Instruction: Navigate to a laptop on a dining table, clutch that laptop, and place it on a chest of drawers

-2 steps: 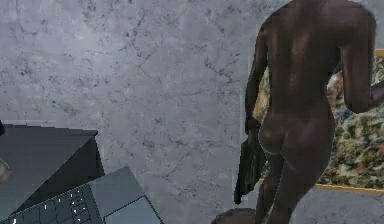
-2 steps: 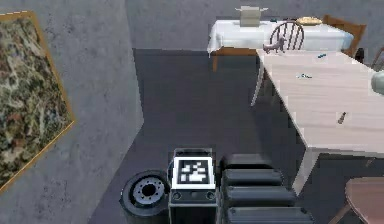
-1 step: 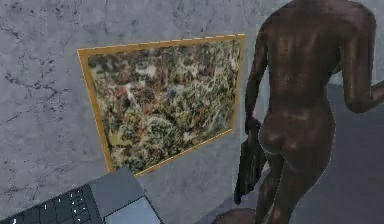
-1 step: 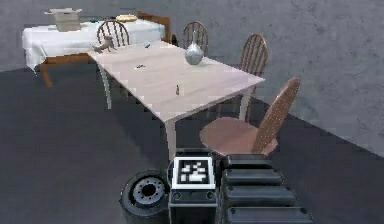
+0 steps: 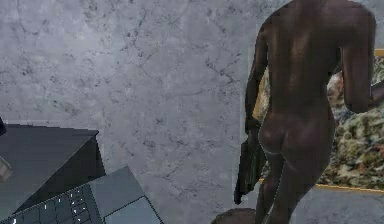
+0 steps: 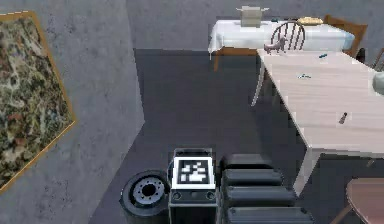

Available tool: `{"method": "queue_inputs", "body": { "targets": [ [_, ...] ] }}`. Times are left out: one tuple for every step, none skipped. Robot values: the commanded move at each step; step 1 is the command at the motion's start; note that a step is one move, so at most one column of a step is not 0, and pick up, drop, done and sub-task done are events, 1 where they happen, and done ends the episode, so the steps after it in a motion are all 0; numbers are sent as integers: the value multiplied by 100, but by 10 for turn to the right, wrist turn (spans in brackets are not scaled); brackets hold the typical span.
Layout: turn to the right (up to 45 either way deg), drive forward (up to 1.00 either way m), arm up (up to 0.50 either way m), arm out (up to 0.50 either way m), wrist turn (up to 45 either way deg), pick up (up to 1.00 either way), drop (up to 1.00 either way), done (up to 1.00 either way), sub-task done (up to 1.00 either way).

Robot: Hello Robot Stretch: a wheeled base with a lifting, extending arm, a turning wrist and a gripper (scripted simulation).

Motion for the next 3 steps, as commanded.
{"method": "queue_inputs", "body": {
  "targets": [
    [-60, 0, 0, 0, 0, 0, 0, 0, 0],
    [450, 0, 0, 0, 0, 0, 0, 0, 0],
    [90, 0, 0, 0, 0, 0, 0, 0, 0]
  ]
}}
